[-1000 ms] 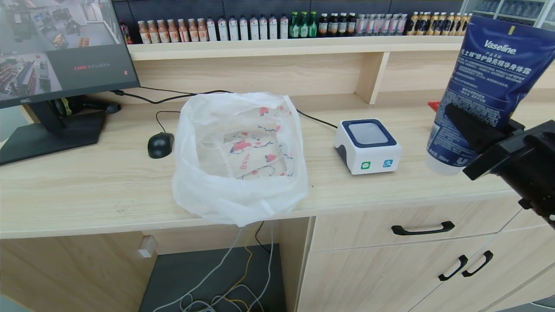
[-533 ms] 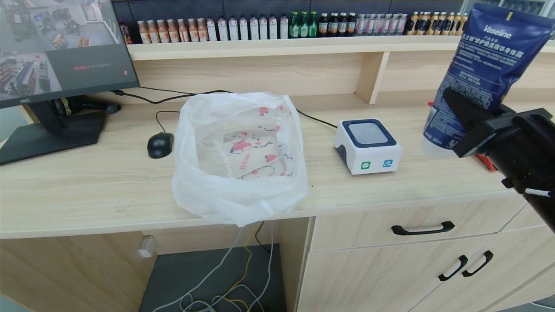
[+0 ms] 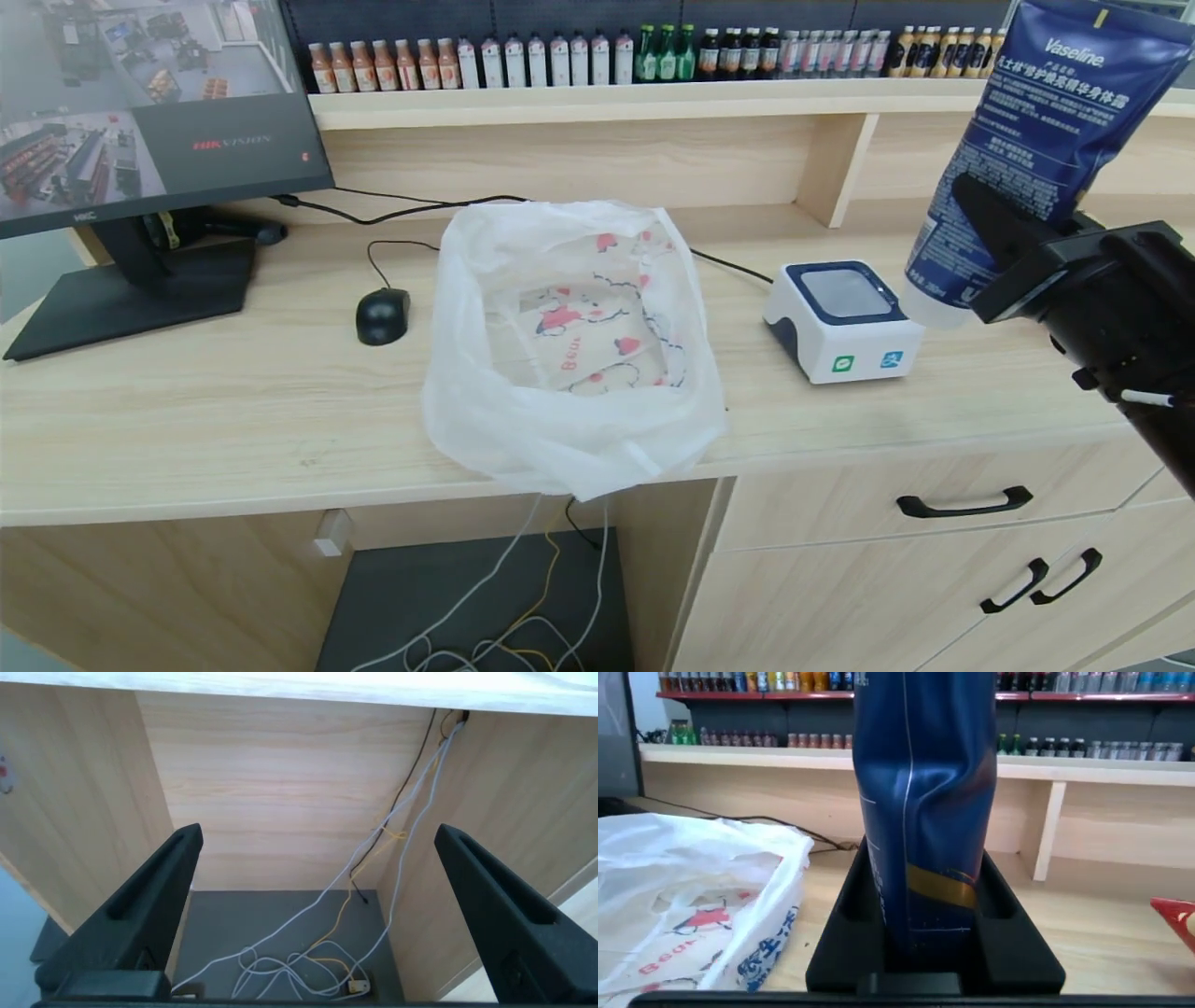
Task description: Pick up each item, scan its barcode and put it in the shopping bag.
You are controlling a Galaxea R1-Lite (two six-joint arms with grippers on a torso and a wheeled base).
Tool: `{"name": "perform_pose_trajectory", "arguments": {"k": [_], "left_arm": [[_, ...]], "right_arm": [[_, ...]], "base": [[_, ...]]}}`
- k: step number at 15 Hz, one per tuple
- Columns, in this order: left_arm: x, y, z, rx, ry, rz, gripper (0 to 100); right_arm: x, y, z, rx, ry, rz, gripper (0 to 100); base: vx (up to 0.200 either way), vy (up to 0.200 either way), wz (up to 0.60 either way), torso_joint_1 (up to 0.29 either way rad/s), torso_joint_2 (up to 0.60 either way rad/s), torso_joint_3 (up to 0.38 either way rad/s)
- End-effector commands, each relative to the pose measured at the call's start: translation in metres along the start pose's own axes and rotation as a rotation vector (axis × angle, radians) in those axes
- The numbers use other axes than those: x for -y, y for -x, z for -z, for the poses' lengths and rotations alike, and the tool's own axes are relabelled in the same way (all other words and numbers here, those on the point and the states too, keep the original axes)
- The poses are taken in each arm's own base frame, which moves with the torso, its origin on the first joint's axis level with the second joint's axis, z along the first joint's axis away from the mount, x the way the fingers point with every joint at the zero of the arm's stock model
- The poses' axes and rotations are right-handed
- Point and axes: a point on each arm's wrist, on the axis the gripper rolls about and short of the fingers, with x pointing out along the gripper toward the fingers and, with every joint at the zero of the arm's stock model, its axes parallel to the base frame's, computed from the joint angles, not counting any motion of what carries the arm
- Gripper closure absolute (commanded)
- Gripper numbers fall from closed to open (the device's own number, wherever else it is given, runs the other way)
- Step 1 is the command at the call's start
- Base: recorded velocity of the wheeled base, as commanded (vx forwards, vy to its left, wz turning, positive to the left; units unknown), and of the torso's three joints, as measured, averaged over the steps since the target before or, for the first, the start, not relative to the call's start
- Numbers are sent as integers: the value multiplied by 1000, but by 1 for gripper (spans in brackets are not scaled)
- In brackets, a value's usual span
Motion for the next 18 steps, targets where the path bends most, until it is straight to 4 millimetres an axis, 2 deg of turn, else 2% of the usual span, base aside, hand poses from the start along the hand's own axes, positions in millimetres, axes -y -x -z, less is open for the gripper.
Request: {"name": "perform_pose_trajectory", "arguments": {"k": [1,8,16,18], "left_arm": [[0,0,0,1,0,0,0],[0,0,0,2,-2,1,0],[0,0,0,2,-3,0,0],[0,0,0,2,-3,0,0]], "right_arm": [[0,-2,3,-7,1,-1,100],[-1,0,5,-8,0,-15,100],[-1,6,-3,11,-4,-20,100],[-11,12,-1,-23,-26,-62,100]], "base": [[0,200,0,2,7,2],[0,200,0,6,3,3],[0,0,0,0,0,0],[0,0,0,0,0,0]]}}
